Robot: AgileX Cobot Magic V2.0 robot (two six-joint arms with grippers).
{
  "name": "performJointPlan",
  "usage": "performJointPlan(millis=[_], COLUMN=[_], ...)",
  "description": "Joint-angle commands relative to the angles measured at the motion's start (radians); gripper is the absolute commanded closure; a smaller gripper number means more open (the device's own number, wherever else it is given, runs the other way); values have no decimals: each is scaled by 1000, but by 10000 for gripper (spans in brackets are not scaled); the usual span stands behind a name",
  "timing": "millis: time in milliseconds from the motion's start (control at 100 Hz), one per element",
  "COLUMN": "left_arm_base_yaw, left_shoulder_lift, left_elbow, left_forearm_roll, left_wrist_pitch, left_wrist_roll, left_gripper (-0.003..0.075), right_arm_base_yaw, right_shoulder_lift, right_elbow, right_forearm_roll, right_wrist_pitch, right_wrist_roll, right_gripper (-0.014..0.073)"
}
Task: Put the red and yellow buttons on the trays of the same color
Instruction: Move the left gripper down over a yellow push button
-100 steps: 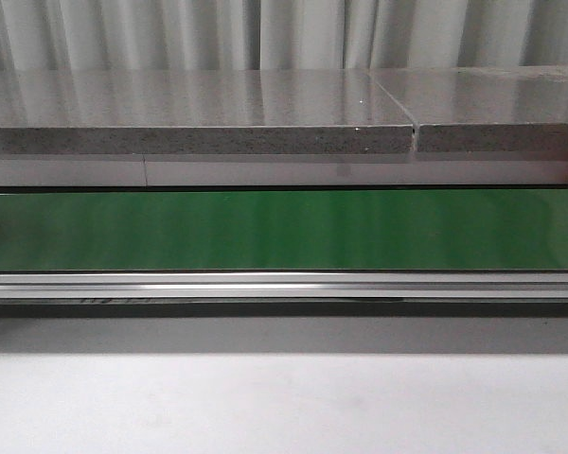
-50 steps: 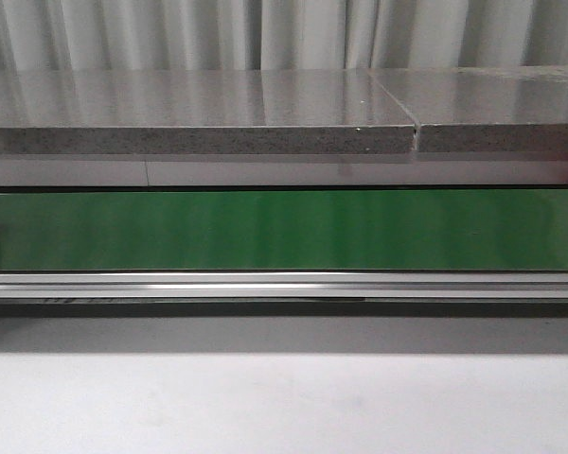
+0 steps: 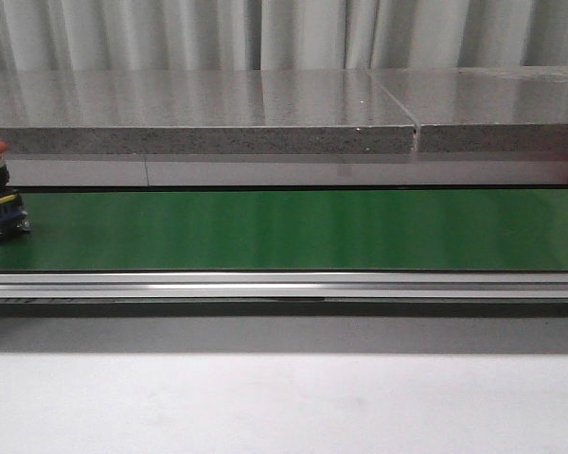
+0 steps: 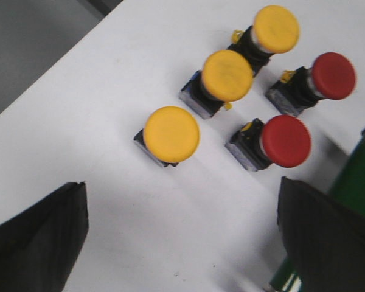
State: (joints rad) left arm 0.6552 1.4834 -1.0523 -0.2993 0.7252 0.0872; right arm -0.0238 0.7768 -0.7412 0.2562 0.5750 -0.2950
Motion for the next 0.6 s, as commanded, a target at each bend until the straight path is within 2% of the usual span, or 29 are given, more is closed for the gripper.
performJointPlan(millis=[0,300,590], left_arm_base_yaw=[6,6,6], left_shoulder_lift=[-6,111,186], left_elbow=[-1,-12,-12], left_forearm_roll=[-20,-32,-32], left_wrist_pitch=[-76,-103,-183], left_wrist_roll=[-9,-9,-9], left_gripper=[99,99,99], right_arm_base_yaw=[3,3,3], right_shoulder_lift=[-3,-3,-3], right_elbow=[-29,-29,-29], right_forearm_roll=[2,2,2], right_wrist_pitch=[-60,-60,-60], right_wrist_roll=[-5,-5,-5], right_gripper=[660,660,660])
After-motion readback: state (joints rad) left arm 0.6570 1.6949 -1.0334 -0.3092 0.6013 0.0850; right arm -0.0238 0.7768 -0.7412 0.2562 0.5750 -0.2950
